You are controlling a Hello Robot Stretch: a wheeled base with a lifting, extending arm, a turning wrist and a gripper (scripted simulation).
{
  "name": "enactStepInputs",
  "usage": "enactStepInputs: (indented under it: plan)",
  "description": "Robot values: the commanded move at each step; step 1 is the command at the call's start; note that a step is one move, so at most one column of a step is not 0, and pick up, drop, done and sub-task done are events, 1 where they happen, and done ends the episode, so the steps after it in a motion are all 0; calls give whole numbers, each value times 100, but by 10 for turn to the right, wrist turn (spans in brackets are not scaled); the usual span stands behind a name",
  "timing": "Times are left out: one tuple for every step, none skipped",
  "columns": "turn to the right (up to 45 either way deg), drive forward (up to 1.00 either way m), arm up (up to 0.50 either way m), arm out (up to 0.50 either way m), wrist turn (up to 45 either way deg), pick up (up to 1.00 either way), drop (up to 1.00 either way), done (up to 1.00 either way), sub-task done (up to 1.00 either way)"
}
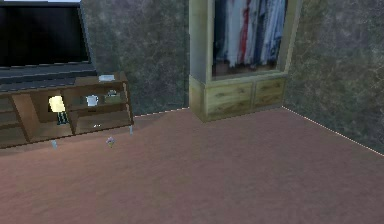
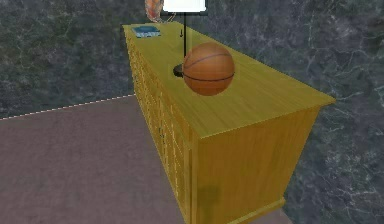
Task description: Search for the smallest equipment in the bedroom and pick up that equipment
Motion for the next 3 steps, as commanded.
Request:
enactStepInputs:
  plan:
    - [0, 0, 50, 0, 0, 0, 0, 0, 0]
    - [0, 0, 38, 0, 0, 0, 0, 0, 0]
    - [0, 0, 0, 48, 0, 0, 0, 0, 0]
